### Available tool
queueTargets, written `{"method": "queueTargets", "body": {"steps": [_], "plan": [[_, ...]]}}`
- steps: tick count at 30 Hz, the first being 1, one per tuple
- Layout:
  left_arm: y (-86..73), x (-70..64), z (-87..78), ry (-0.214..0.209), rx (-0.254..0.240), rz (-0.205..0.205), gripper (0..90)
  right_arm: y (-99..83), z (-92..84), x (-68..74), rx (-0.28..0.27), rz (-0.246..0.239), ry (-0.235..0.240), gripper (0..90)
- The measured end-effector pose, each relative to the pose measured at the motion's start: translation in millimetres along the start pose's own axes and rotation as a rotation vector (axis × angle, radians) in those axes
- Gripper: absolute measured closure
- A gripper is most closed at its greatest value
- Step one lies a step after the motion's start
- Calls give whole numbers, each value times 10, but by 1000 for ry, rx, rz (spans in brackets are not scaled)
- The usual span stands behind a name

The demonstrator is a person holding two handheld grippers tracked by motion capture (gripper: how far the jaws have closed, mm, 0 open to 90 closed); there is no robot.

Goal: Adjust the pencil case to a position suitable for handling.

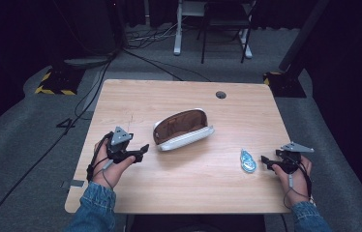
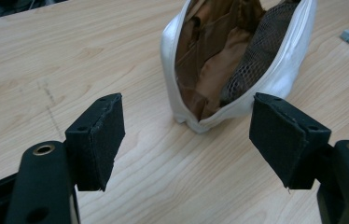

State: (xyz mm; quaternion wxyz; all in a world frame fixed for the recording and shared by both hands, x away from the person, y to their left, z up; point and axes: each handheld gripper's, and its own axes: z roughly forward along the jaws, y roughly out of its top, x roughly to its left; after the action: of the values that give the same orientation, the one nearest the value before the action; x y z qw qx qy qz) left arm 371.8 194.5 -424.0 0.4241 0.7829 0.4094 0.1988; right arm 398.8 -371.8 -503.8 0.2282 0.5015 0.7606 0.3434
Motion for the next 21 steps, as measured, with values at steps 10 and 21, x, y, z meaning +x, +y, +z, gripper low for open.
{"method": "queueTargets", "body": {"steps": [10, 21], "plan": [[148, -8, 223, -28, -23, 2, 272, -2, 0, 1, -2, 0, 0, 252], [254, 104, 542, -17, -45, 3, 304, -1, 1, 2, -2, 0, 0, 252]]}}
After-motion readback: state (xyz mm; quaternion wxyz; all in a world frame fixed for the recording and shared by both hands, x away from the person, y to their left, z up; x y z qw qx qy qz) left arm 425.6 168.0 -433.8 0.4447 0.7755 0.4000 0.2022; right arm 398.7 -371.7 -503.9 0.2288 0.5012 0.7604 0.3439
